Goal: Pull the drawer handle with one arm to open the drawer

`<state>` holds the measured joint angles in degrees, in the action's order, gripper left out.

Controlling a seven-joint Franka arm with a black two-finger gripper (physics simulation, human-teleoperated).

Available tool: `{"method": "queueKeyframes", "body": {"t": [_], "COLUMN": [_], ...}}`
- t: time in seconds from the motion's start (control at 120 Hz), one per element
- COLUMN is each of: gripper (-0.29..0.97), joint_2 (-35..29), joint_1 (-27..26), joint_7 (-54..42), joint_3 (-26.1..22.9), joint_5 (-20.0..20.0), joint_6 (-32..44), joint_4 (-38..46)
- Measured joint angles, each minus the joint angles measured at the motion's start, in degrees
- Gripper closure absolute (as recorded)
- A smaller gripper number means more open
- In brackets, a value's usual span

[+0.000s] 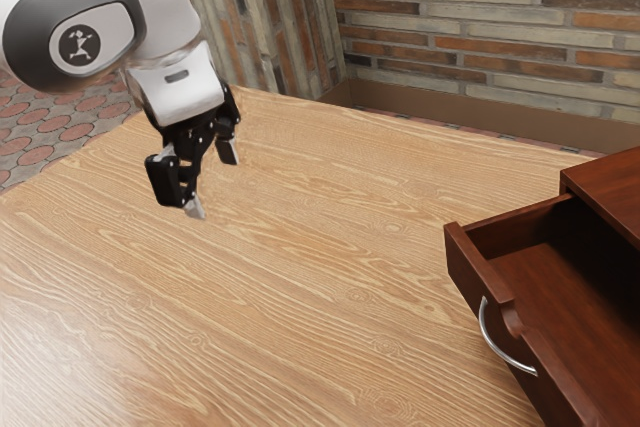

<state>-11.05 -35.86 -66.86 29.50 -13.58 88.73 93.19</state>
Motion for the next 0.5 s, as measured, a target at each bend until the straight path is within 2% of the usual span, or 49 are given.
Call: {"method": "queueKeyframes", "body": {"t": [0.142,0.233,0.5], "gripper": [0.00,0.00,0.00], "joint_2": [0.2,0.1,-0.1], "joint_1": [8.6,15.6,17.3], "joint_7": [4.9,7.5,13.1], "joint_3": [-1.2,-6.3,-7.9], "joint_5": [1.3,1.9,3.0], "joint_6": [-1.2,-1.7,-2.2], "joint_4": [0.1,0.1,0.0]}}
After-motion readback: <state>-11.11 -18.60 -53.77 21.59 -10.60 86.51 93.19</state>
